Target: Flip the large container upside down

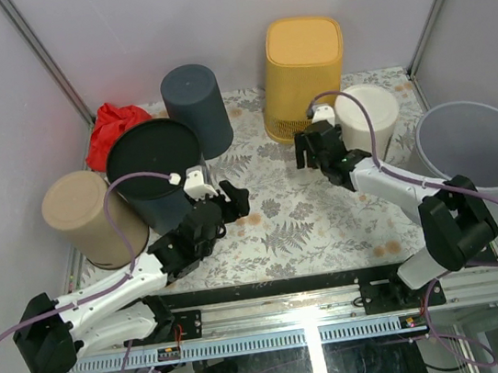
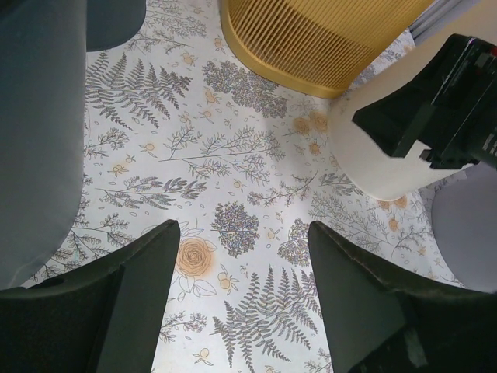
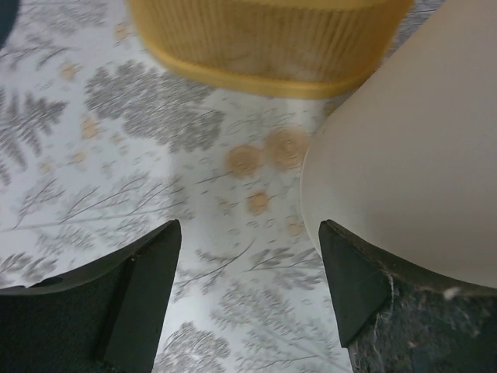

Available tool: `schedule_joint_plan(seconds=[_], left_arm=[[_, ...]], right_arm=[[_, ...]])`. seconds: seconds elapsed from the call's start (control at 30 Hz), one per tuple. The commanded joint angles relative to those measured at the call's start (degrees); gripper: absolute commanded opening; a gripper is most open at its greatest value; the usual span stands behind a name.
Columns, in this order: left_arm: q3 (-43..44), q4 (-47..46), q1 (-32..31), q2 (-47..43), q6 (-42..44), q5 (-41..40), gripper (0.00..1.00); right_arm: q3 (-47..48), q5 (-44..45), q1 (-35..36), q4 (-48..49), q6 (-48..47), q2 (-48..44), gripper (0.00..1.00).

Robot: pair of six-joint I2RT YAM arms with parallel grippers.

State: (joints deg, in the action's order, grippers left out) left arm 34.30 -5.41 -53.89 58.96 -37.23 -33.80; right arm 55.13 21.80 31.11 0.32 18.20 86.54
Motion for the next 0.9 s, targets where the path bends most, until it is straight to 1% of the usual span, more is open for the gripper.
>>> schedule_joint_plan(seconds=[0.0,0.33,0.5,0.6,0.7,0.87], left_arm=[[-0.82,-3.95,0.35,-0.87,0.06,-0.71,0.67],[-0.34,-3.84,0.33,0.58,0.36,-0.47,0.67],[-0.23,-3.97,0.45,1.14,0.41,-0.35,0.67],[-0.20,-4.12,0.39,1.30,0.56,-0.10,0.67],[-0.03,-3.92,0.53,1.57,0.63,-0.26,0.67],[-0.11,-4.00,0.59,1.65,0.54,-0.11,0.67]], right_arm=[[3.59,0.18,-4.68,1.69,-2.86,1.70,0.79],[11.87,-7.72,-16.62,1.25,-4.40,8.42,0.79],[19.38,-11.20,-20.18,-1.81,-5.24,14.79,0.79],[24.25,-11.97,-20.74,-5.20,-5.86,17.59,0.79],[24.57,-14.90,-20.74,-5.98,-4.20,16.58,0.78],[19.92,-20.59,-20.64,-6.12,0.56,9.38,0.76]])
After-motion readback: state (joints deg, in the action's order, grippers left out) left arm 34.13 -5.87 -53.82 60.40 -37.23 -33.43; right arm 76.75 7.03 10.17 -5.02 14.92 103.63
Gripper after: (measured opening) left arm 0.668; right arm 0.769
